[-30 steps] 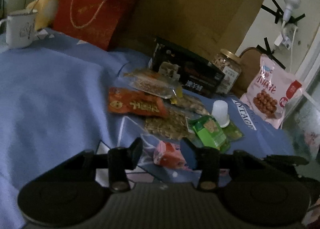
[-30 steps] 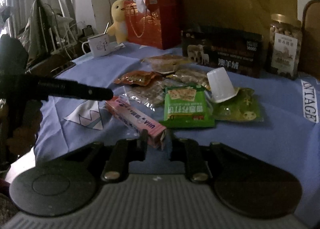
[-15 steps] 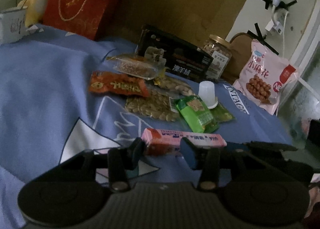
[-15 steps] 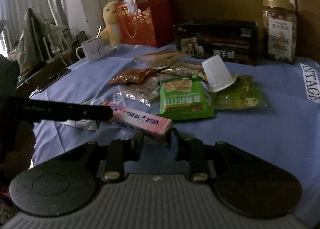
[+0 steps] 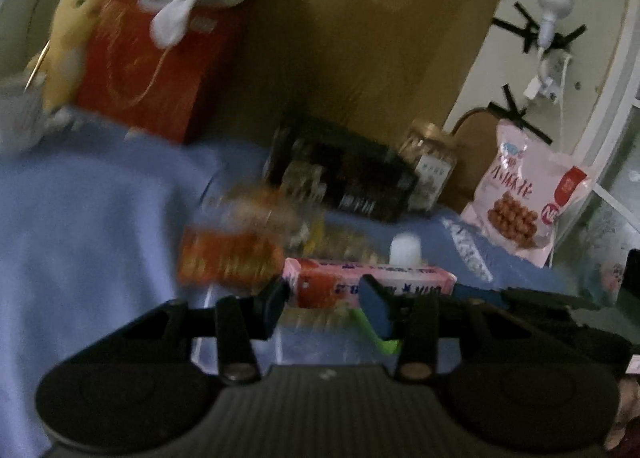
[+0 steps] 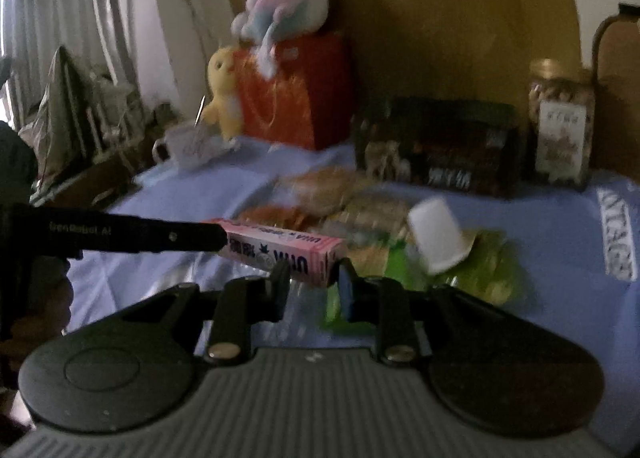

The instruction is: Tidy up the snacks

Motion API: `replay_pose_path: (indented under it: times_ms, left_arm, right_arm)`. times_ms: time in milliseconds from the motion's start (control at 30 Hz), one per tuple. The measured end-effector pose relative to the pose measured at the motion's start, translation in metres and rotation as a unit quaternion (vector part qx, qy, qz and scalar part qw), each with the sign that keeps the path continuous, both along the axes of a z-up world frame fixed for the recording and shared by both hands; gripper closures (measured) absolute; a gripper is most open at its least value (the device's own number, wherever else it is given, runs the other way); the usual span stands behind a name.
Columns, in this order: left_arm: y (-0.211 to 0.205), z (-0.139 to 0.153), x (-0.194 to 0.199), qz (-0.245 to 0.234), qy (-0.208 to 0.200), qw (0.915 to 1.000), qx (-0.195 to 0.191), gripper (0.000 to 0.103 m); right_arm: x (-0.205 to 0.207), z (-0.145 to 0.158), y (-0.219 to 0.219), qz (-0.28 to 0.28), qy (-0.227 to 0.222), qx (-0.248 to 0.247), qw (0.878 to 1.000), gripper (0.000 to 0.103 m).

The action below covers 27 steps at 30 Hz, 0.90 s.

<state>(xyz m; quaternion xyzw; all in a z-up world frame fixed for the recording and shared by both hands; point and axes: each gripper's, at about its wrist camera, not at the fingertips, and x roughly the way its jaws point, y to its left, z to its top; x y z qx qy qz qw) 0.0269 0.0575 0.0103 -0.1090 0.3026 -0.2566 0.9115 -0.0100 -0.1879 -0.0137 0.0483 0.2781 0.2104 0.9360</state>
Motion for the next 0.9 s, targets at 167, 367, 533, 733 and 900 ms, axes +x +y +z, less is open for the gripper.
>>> replay_pose_path:
  times_ms: [167,367,533,733,900]
  left_arm:
    - [-0.030,0.031,0.052,-0.022,-0.033,0.9992,0.004,0.063]
    - [-0.080,0.042,0.147,-0.033,-0.040,0.9985,0.016,0.062]
    - [-0.094,0.025,0.193,0.012,-0.017,0.9993,0.031,0.067]
    - [-0.042,0.024,0.118,0.087,-0.053,0.9947,-0.014,0.067]
    - [-0.022,0.009,0.069,0.121,-0.039,0.9918,-0.012,0.067]
  right_arm:
    - [0.029,0.026,-0.014,-0.039,-0.058,-0.009,0.998,0.075]
    - [0.104,0.034,-0.040,-0.089,-0.097,-0.022,0.991,0.075]
    - [0.163,0.008,-0.058,-0.144,-0.106,-0.048,0.983,0.068]
    - [0.138,-0.004,-0.101,-0.198,-0.128,0.073,0.969,0.066]
    - [0.148,-0.018,-0.118,-0.256,-0.074,0.110,0.958,0.065]
